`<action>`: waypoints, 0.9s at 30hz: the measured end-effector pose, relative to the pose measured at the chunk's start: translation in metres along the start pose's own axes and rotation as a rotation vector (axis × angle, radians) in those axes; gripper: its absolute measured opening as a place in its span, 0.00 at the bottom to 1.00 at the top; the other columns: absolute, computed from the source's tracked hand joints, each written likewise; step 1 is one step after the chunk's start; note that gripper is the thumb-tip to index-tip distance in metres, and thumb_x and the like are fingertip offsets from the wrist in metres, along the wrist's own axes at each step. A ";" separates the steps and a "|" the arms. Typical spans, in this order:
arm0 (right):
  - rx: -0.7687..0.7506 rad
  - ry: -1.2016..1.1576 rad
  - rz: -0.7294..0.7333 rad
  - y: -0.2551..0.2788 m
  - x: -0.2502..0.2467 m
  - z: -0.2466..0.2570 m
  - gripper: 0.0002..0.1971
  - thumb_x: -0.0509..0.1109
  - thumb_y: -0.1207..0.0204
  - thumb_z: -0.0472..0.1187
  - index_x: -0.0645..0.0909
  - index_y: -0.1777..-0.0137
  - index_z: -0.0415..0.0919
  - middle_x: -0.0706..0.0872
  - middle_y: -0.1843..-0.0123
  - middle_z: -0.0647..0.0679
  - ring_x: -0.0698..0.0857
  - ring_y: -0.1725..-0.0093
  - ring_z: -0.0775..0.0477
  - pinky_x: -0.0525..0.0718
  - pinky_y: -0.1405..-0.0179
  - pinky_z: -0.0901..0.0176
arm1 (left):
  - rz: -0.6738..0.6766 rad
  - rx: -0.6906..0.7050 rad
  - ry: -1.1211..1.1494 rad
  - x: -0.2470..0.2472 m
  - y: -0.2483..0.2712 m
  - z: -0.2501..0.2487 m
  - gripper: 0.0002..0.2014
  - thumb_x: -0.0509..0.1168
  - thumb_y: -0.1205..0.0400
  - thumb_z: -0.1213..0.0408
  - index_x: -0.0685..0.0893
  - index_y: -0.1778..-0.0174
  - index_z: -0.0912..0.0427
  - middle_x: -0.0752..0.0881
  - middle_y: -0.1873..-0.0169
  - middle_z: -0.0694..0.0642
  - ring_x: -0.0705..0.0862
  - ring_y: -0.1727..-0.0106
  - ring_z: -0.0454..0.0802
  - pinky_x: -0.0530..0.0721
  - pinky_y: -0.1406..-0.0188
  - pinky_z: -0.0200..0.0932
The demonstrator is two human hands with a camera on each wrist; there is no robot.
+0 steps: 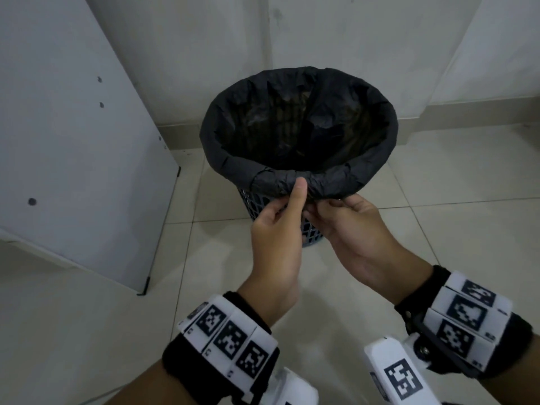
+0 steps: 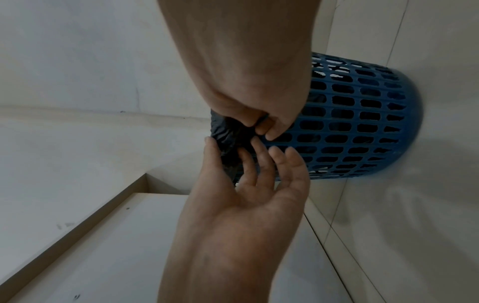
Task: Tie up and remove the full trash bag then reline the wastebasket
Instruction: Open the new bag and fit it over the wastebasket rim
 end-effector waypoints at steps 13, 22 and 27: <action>0.084 0.010 0.000 0.010 0.023 0.006 0.16 0.73 0.20 0.47 0.87 0.38 0.37 0.93 0.45 0.44 0.90 0.53 0.53 0.88 0.42 0.50 | 0.076 -0.126 0.292 0.006 -0.016 -0.016 0.19 0.67 0.14 0.60 0.83 0.29 0.63 0.91 0.51 0.52 0.88 0.55 0.42 0.85 0.50 0.37; 0.118 -0.055 -0.072 0.001 0.015 0.000 0.21 0.69 0.19 0.54 0.81 0.34 0.41 0.88 0.40 0.44 0.86 0.49 0.48 0.90 0.43 0.46 | -0.049 -0.031 0.485 -0.049 -0.051 -0.054 0.12 0.63 0.13 0.71 0.83 0.35 0.67 0.88 0.39 0.63 0.89 0.42 0.54 0.92 0.47 0.48; 0.049 -0.213 -0.070 -0.026 -0.003 0.024 0.18 0.61 0.12 0.49 0.80 0.30 0.40 0.90 0.43 0.44 0.92 0.48 0.48 0.91 0.50 0.55 | -0.056 -0.044 0.505 -0.060 -0.057 -0.065 0.09 0.63 0.13 0.73 0.81 0.38 0.67 0.86 0.42 0.63 0.88 0.44 0.56 0.90 0.45 0.54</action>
Point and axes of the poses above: each hand's wrist, its own y-axis away from the middle knuckle, its own x-axis out of the palm, z = x × y, the point moved 10 cm from there along -y, towards the middle knuckle
